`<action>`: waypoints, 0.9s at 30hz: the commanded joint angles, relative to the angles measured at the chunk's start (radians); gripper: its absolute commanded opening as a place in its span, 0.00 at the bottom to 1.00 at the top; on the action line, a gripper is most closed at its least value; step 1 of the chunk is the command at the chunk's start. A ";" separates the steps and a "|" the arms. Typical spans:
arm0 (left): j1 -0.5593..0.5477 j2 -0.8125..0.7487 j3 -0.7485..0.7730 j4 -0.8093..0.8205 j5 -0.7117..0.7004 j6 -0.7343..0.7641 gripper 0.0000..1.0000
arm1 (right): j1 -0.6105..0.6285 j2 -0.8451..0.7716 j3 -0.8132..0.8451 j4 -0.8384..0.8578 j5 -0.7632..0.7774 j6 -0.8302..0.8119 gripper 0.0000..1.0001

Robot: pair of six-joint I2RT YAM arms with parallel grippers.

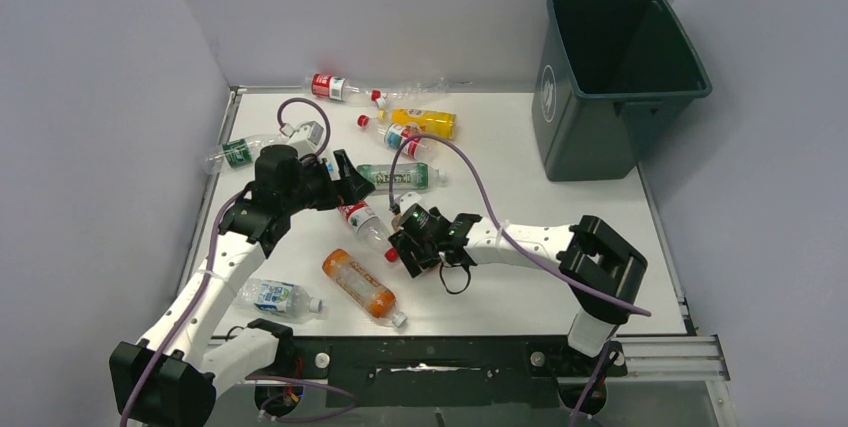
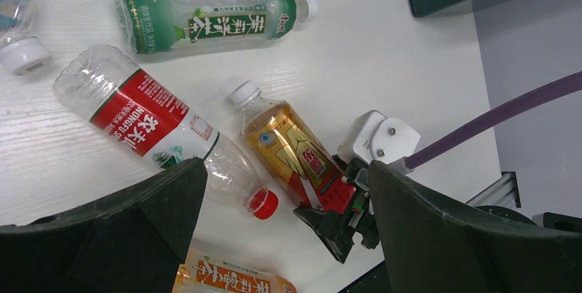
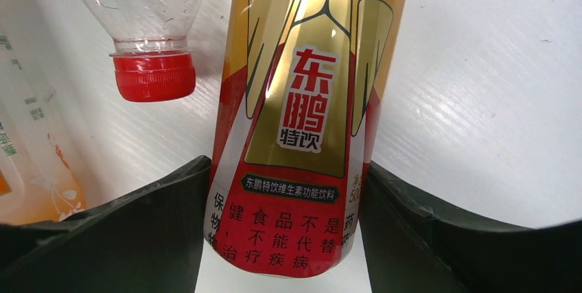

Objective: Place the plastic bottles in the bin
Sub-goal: Pick up the plastic bottle at the center of the board.

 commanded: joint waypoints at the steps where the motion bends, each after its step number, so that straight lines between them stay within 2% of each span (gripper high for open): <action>1: 0.005 -0.003 0.017 0.059 0.024 0.002 0.89 | 0.008 -0.084 0.016 0.031 0.033 0.010 0.63; 15: 0.007 0.001 -0.004 0.085 0.035 -0.010 0.89 | 0.008 -0.232 -0.018 -0.016 0.081 0.044 0.59; 27: 0.006 -0.002 -0.017 0.098 0.042 -0.016 0.89 | 0.008 -0.273 -0.039 -0.025 0.100 0.056 0.59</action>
